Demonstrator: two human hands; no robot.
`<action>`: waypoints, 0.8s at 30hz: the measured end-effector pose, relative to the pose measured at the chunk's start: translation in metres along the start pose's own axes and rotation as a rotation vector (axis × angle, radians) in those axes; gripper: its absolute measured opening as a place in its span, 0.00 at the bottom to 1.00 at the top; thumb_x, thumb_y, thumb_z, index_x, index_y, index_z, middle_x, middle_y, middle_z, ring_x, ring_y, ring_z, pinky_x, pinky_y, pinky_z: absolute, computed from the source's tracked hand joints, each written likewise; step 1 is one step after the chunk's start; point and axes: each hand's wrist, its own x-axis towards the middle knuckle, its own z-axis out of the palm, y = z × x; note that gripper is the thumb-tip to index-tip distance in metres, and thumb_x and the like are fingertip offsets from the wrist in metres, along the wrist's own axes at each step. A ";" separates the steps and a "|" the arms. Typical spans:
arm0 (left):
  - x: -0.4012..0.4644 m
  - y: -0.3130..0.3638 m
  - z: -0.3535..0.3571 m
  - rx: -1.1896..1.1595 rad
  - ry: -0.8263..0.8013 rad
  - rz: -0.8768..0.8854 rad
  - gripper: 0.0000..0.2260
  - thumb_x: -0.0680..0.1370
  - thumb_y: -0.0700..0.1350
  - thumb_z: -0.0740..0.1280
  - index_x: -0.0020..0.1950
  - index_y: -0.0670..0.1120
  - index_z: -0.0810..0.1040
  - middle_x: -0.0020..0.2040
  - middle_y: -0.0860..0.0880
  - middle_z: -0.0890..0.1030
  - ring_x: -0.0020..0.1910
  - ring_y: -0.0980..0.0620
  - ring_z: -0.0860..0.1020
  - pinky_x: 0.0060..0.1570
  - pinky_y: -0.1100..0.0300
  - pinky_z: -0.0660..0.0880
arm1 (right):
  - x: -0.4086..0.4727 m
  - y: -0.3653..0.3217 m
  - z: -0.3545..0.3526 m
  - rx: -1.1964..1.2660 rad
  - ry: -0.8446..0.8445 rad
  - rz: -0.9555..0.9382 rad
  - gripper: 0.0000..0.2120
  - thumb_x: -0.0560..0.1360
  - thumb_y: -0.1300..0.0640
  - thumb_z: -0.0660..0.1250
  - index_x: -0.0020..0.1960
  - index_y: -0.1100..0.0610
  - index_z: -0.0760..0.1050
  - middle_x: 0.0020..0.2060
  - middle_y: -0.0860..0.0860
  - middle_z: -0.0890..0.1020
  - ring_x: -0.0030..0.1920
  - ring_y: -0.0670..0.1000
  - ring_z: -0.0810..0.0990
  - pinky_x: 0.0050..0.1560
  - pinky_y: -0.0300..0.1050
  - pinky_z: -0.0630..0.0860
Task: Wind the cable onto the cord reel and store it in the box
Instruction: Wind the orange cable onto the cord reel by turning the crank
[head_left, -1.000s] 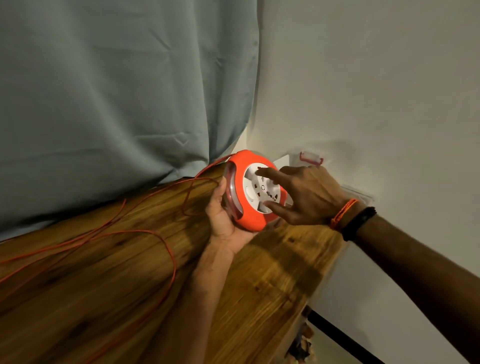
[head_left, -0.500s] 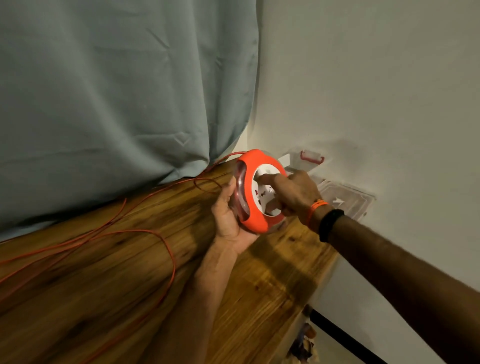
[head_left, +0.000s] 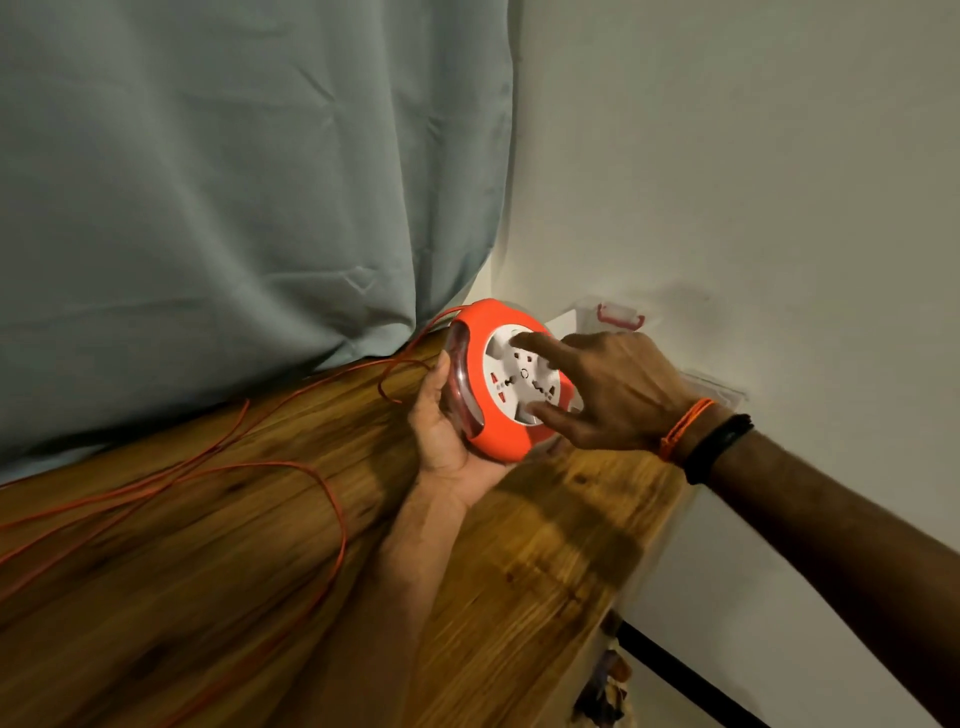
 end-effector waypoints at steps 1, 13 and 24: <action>0.000 0.001 -0.001 0.005 0.006 -0.010 0.39 0.70 0.62 0.72 0.78 0.50 0.68 0.76 0.39 0.70 0.74 0.34 0.69 0.70 0.29 0.62 | 0.002 0.003 0.001 -0.036 -0.025 -0.041 0.31 0.76 0.36 0.58 0.75 0.48 0.62 0.49 0.53 0.84 0.42 0.58 0.82 0.42 0.52 0.79; 0.000 -0.005 0.008 -0.032 -0.019 0.020 0.39 0.70 0.60 0.70 0.78 0.46 0.68 0.76 0.39 0.69 0.75 0.36 0.67 0.74 0.31 0.56 | 0.019 -0.010 0.018 0.339 0.084 0.388 0.29 0.67 0.36 0.67 0.60 0.54 0.77 0.41 0.54 0.85 0.42 0.59 0.82 0.44 0.50 0.79; 0.000 -0.002 0.005 0.029 0.021 0.046 0.41 0.68 0.60 0.73 0.77 0.46 0.68 0.76 0.38 0.70 0.75 0.35 0.67 0.74 0.33 0.59 | 0.020 -0.018 0.006 0.844 -0.063 0.874 0.22 0.74 0.39 0.67 0.41 0.59 0.80 0.28 0.54 0.86 0.23 0.45 0.78 0.25 0.36 0.74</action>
